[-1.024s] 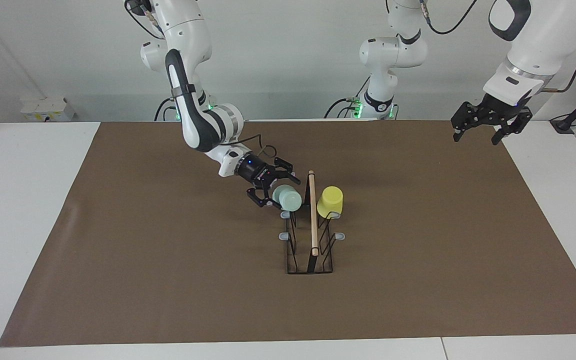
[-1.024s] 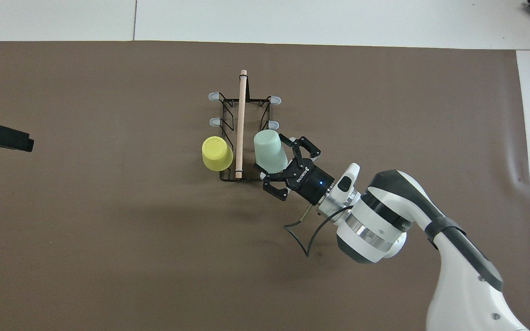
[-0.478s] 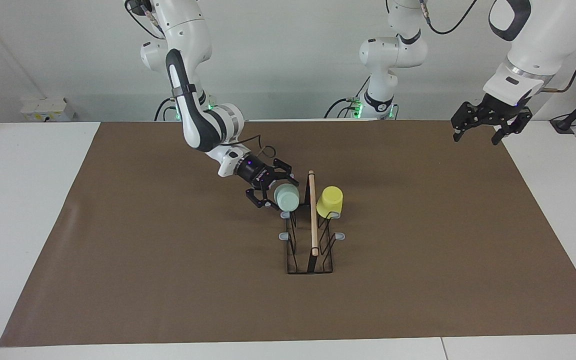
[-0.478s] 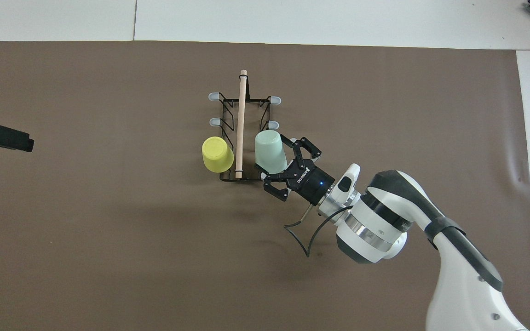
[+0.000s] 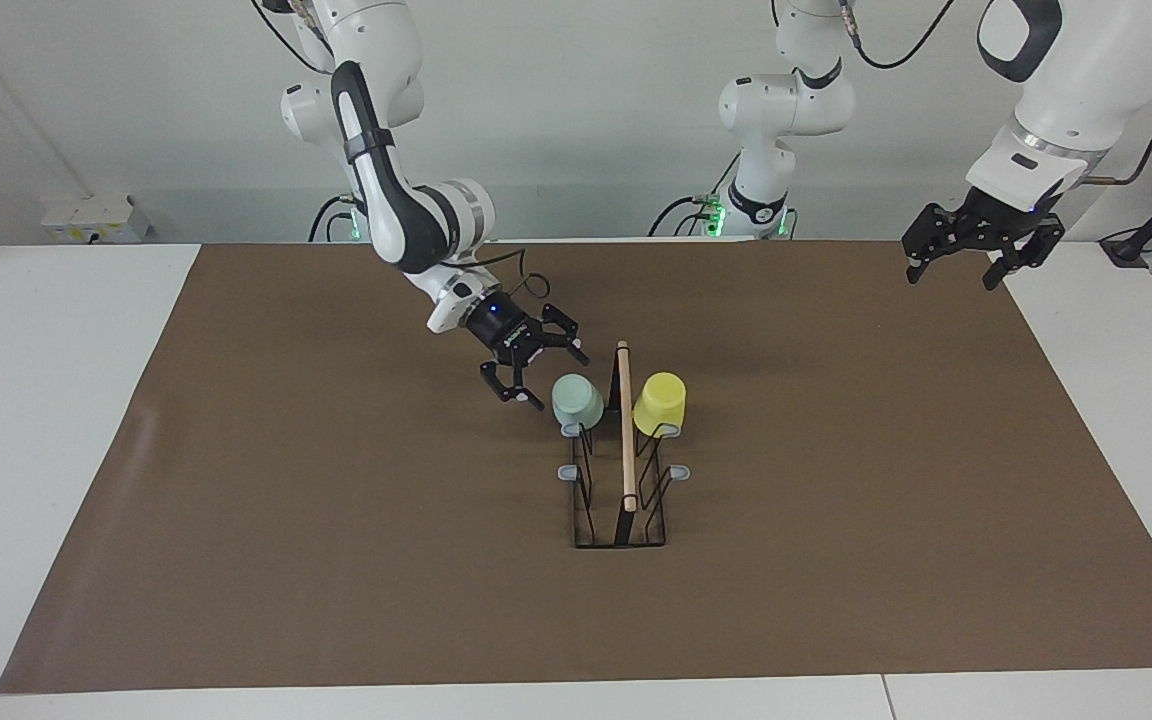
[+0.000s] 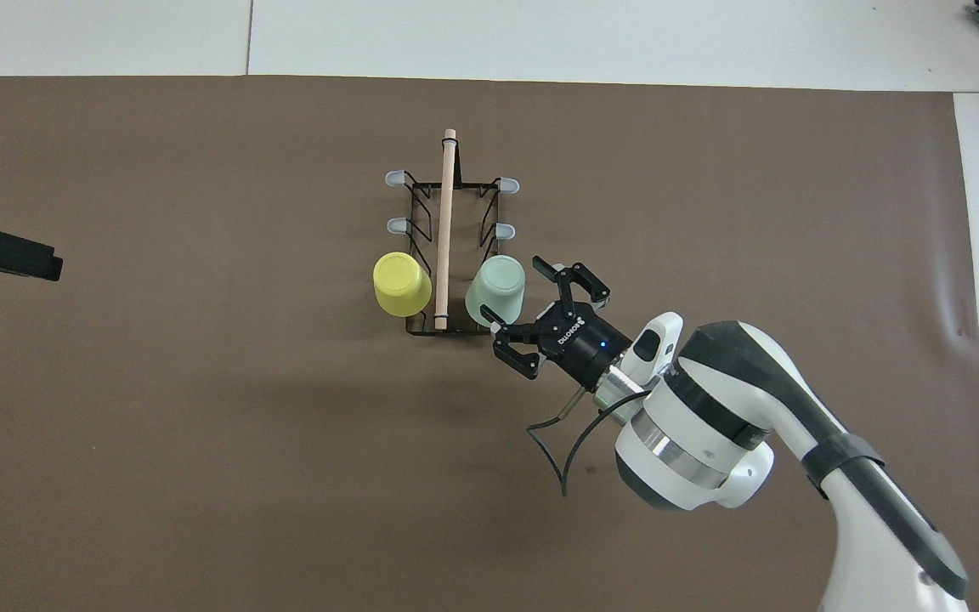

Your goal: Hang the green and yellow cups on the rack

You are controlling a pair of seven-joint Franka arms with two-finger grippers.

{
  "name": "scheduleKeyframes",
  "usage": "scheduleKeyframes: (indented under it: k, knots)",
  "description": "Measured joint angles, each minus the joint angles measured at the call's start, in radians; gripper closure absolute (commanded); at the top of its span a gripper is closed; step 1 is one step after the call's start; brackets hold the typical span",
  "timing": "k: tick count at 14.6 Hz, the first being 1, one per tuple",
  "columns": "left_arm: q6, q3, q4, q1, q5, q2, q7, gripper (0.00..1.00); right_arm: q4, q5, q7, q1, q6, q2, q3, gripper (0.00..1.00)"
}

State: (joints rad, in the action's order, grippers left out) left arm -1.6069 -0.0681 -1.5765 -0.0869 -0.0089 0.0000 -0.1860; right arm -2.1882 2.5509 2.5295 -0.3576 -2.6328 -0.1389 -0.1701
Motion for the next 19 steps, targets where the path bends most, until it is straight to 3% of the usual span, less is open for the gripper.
scheduleKeyframes:
  k: [4, 11, 13, 16, 19]
  knots:
    - [0.000, 0.000, 0.000, 0.000, 0.000, 0.000, 0.000, 0.00, 0.001, 0.000, -0.078, -0.024, -0.072, 0.020, -0.002, 0.00]
    - [0.000, 0.000, 0.000, 0.000, 0.000, 0.000, 0.000, 0.00, 0.054, -0.067, -0.143, -0.055, -0.376, 0.129, -0.017, 0.00]
    - [0.000, 0.000, 0.000, 0.000, 0.000, 0.000, 0.000, 0.00, 0.058, -0.105, -0.143, -0.055, -0.413, 0.151, -0.019, 0.00]
    - [0.000, 0.000, 0.000, 0.000, 0.000, 0.000, 0.000, 0.00, 0.060, -0.235, -0.145, -0.047, -0.415, 0.158, -0.016, 0.00]
    - [0.000, 0.000, 0.000, 0.000, 0.000, 0.000, 0.000, 0.00, 0.067, -0.457, -0.148, -0.017, -0.415, 0.159, -0.013, 0.00]
